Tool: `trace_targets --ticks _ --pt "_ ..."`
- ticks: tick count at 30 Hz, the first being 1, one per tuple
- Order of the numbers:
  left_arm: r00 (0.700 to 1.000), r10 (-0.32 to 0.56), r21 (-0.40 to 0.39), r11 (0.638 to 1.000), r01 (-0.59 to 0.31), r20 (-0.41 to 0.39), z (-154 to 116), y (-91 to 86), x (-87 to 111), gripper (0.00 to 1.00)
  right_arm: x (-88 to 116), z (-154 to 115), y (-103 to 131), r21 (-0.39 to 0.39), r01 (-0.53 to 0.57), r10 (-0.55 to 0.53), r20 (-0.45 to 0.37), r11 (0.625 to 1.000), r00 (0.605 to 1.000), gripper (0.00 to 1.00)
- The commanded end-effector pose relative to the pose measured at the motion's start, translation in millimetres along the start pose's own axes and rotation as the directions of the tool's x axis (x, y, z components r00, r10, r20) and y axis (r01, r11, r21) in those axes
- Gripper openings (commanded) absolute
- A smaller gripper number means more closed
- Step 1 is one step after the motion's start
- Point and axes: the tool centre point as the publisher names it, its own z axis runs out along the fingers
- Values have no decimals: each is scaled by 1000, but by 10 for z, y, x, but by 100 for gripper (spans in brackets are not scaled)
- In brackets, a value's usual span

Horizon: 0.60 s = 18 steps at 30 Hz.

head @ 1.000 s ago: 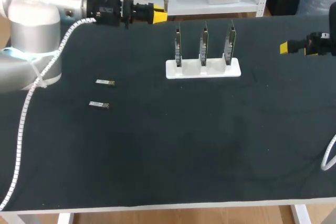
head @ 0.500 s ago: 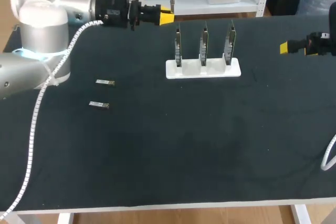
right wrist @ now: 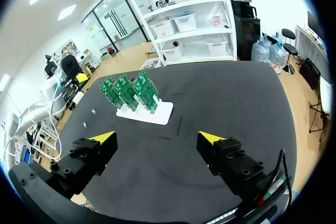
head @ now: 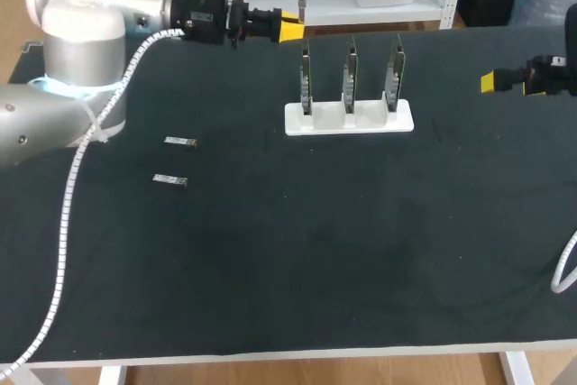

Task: Pick up the optical module with the left hand, and insert it into the network port with the right hand.

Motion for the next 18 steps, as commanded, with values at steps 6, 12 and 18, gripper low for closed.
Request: trace_targets --ticks 6,12,18 --pt "1000 -2 -20 1000 3 16 33 -24 25 0 0 -7 18 9 -1 1 0 1000 1000 100" --pt "999 3 -8 1000 -3 42 78 -12 41 0 0 -7 18 9 -1 1 0 1000 1000 100" --pt "999 5 -11 1000 -5 44 103 2 47 0 0 -7 18 9 -1 1 0 1000 1000 100"
